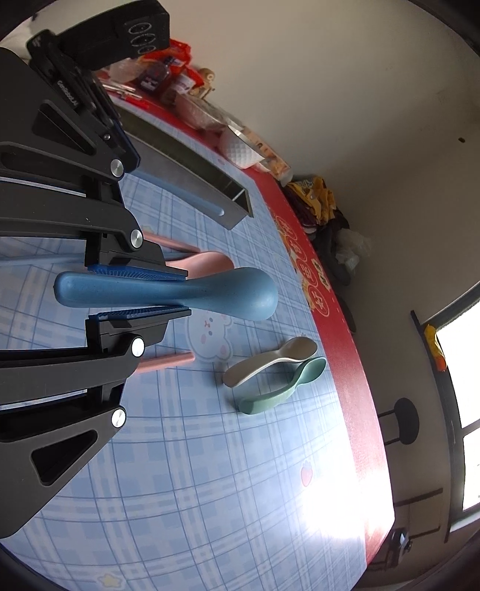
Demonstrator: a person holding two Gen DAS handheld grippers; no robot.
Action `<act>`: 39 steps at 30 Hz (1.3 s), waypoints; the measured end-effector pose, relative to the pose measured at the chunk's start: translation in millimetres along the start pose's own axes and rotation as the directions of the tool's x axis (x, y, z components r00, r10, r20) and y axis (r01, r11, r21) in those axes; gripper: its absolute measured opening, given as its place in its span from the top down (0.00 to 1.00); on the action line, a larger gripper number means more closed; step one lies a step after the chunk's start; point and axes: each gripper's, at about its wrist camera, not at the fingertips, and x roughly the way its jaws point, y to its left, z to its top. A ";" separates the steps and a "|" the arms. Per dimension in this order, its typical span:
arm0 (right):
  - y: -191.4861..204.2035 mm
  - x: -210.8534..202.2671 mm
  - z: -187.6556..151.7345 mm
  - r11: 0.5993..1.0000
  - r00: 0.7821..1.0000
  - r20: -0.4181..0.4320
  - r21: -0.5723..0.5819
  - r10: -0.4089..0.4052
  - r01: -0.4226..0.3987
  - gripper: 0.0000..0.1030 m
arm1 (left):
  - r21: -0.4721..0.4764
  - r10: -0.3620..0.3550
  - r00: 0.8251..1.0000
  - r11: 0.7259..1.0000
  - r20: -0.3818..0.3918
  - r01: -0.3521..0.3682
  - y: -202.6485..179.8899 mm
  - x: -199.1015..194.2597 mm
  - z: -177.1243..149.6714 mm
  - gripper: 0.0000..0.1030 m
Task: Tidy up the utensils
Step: 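Lift the blue spoon off the table with the right tool, then carry the blue chopstick into the steel caddy and open the left tool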
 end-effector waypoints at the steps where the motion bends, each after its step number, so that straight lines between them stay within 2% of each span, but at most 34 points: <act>1: 1.0 -1.3 -0.3 1.000 1.000 0.008 -0.006 0.005 -0.005 0.86 | 0.002 0.004 1.000 1.000 0.000 -0.004 -0.7 0.0 -0.1 0.94; 6: 11.1 -6.3 -3.6 0.998 0.999 0.038 -0.069 -0.001 0.003 0.86 | 0.030 0.023 1.000 0.999 -0.008 -0.022 -6.7 1.0 -0.1 0.94; 10: 9.8 -8.2 -3.6 0.998 0.999 0.046 -0.070 0.010 -0.007 0.86 | 0.057 -0.001 1.000 0.998 -0.018 0.002 -11.7 -2.3 1.3 0.94; 14: 5.3 -11.0 -3.4 0.998 0.998 0.055 -0.053 0.025 -0.022 0.86 | 0.039 -0.033 0.999 0.999 -0.028 0.034 -8.6 -11.3 8.6 0.94; 20: 7.7 -13.6 -4.8 0.998 0.998 0.065 -0.067 0.025 -0.021 0.86 | -0.008 -0.051 0.998 0.999 -0.042 0.051 8.8 -30.0 28.9 0.94; 26: 8.6 -14.1 -5.5 0.997 0.997 0.068 -0.069 0.030 -0.025 0.86 | -0.052 -0.012 0.999 0.999 -0.032 0.010 45.8 -46.5 63.0 0.94; 28: 8.8 -14.3 -5.6 0.997 0.997 0.067 -0.069 0.031 -0.026 0.86 | -0.060 -0.004 0.998 0.998 -0.061 0.000 57.2 -43.8 72.1 0.94; 33: 8.6 -14.4 -5.7 0.997 0.997 0.068 -0.066 0.030 -0.025 0.86 | -0.029 0.085 0.987 0.995 -0.140 -0.090 76.7 -24.7 81.8 0.94; 39: 8.1 -14.0 -5.9 0.998 0.997 0.065 -0.063 0.034 -0.030 0.86 | -0.039 0.066 0.955 0.996 -0.290 -0.081 91.1 11.6 70.1 0.94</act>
